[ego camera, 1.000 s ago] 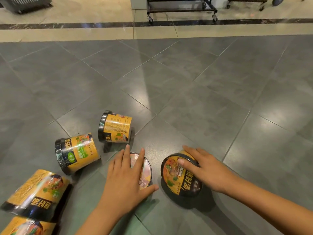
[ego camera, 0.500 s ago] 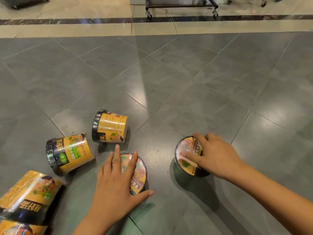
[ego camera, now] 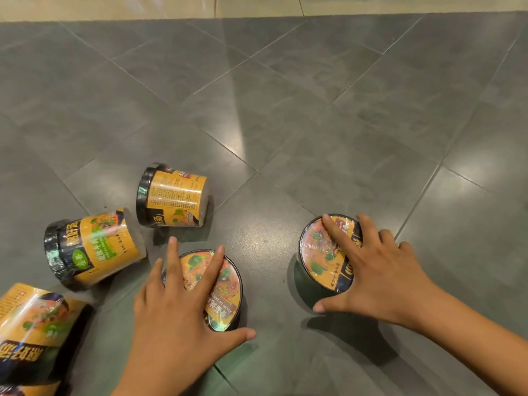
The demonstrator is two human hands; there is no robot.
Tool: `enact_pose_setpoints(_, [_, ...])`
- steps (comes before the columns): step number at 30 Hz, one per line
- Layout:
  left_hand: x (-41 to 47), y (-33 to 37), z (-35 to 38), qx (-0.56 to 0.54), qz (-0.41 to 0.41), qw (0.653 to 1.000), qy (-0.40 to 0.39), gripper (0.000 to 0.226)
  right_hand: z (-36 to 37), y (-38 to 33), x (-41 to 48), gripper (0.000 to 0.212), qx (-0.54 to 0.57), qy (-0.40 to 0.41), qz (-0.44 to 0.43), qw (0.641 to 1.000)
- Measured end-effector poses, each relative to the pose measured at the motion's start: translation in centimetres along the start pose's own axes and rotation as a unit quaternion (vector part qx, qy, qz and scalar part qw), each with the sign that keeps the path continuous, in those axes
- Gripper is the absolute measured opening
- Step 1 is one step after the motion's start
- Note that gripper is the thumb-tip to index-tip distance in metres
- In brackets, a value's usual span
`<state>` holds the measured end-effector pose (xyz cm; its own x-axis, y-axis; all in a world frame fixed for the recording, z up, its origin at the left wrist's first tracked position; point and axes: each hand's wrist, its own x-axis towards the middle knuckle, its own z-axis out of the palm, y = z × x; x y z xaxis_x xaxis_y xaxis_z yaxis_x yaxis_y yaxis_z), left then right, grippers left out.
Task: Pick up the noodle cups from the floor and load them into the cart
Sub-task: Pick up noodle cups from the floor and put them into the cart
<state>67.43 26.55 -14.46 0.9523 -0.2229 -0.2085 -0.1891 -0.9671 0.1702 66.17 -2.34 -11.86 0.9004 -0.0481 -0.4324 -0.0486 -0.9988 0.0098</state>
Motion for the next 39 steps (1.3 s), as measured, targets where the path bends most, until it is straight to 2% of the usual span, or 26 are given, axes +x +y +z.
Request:
enact_pose_setpoints(3, [0.5, 0.1, -0.4, 0.007, 0.003, 1.000, -0.012, 0.124, 0.4, -0.2, 0.4, 0.130, 0.027, 0.016, -0.008, 0.999])
enact_pose_setpoints(7, [1.1, 0.0, -0.8, -0.005, 0.013, 1.000, -0.015, 0.120, 1.2, -0.4, 1.0, 0.117, 0.088, 0.068, -0.020, 0.994])
enact_pose_setpoints(11, [-0.1, 0.7, -2.3, -0.036, -0.016, 0.998, -0.050, 0.110, 0.4, -0.9, -0.6, 0.115, 0.158, 0.045, -0.009, 0.986])
enact_pose_setpoints(15, [-2.6, 2.9, -6.9, -0.055, -0.069, 0.994, -0.059, 0.109, -3.2, -2.5, -5.0, 0.111, 0.177, 0.024, 0.019, 0.984])
enact_pose_setpoints(22, [-8.9, 7.4, -22.7, -0.070, -0.096, 0.991, -0.068, 0.119, -19.1, -2.9, -15.1, 0.111, 0.182, -0.044, 0.034, 0.982])
enact_pose_setpoints(26, [-13.6, 9.5, -33.5, -0.097, -0.107, 0.988, -0.049, 0.122, -29.1, -3.0, -21.0, 0.108, 0.182, -0.035, 0.021, 0.982])
enact_pose_setpoints(30, [-18.1, 10.9, -44.0, -0.135, -0.160, 0.976, -0.054, 0.131, -38.8, -3.6, -26.5, 0.109, 0.180, -0.043, 0.023, 0.982])
enact_pose_setpoints(33, [-20.9, 12.0, -51.9, -0.146, -0.197, 0.962, -0.118, 0.130, -45.2, -4.6, -30.8, 0.109, 0.193, -0.042, 0.025, 0.980])
enact_pose_setpoints(36, [-23.8, 12.9, -59.2, -0.115, -0.197, 0.965, -0.132, 0.124, -50.6, -5.8, -35.3, 0.109, 0.211, -0.033, 0.025, 0.977])
enact_pose_setpoints(39, [-27.1, 13.7, -65.2, -0.078, -0.179, 0.975, -0.108, 0.123, -55.1, -6.9, -39.4, 0.110, 0.227, -0.014, 0.027, 0.973])
